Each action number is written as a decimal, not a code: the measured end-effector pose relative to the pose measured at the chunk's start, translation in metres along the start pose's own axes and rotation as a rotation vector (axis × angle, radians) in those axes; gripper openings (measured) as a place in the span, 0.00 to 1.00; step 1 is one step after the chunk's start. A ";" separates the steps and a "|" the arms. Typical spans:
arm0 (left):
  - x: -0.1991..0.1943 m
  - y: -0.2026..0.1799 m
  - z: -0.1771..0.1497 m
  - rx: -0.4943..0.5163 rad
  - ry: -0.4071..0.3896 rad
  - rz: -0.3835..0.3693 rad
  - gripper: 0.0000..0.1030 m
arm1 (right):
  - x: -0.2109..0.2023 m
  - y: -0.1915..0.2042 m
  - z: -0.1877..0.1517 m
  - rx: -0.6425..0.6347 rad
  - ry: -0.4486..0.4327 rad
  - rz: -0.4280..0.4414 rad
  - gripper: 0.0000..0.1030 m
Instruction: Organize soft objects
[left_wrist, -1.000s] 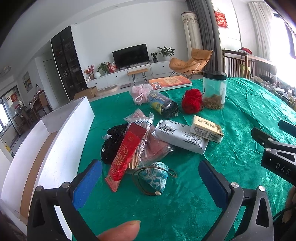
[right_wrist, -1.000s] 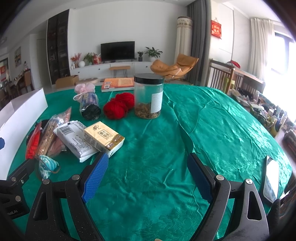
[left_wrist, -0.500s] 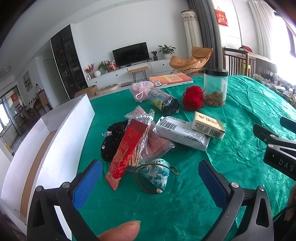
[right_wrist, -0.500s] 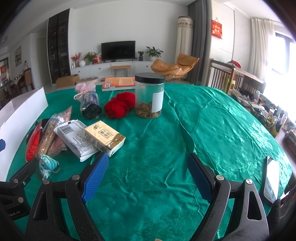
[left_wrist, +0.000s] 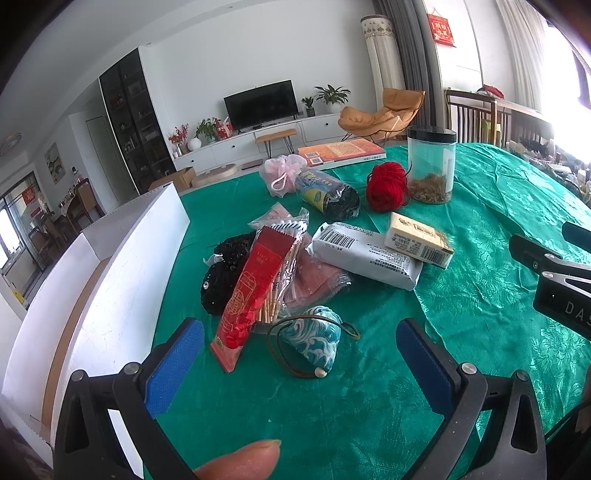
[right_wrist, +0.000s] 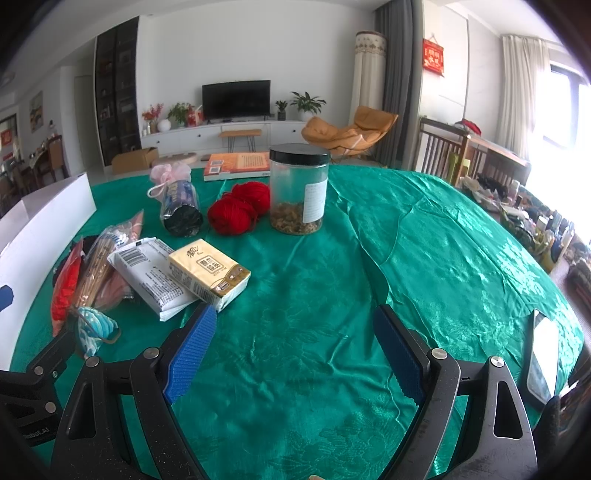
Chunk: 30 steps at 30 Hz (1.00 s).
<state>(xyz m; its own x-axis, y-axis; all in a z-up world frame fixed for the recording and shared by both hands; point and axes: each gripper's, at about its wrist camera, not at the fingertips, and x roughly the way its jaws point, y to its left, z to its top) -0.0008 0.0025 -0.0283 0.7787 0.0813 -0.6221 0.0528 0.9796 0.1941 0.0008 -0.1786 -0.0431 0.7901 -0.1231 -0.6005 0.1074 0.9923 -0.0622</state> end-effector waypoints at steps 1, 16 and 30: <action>0.000 0.000 0.000 0.001 0.000 0.001 1.00 | 0.000 0.000 0.000 0.000 0.000 0.000 0.86; 0.003 0.000 -0.002 0.004 0.009 0.004 1.00 | 0.002 0.001 0.000 -0.002 0.005 0.001 0.86; 0.005 0.001 -0.004 0.009 0.014 0.009 1.00 | 0.002 0.000 -0.001 -0.003 0.007 0.001 0.86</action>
<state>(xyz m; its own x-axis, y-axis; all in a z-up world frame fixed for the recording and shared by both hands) 0.0002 0.0048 -0.0343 0.7705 0.0923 -0.6307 0.0515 0.9772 0.2059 0.0023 -0.1787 -0.0449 0.7861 -0.1219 -0.6060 0.1049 0.9924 -0.0636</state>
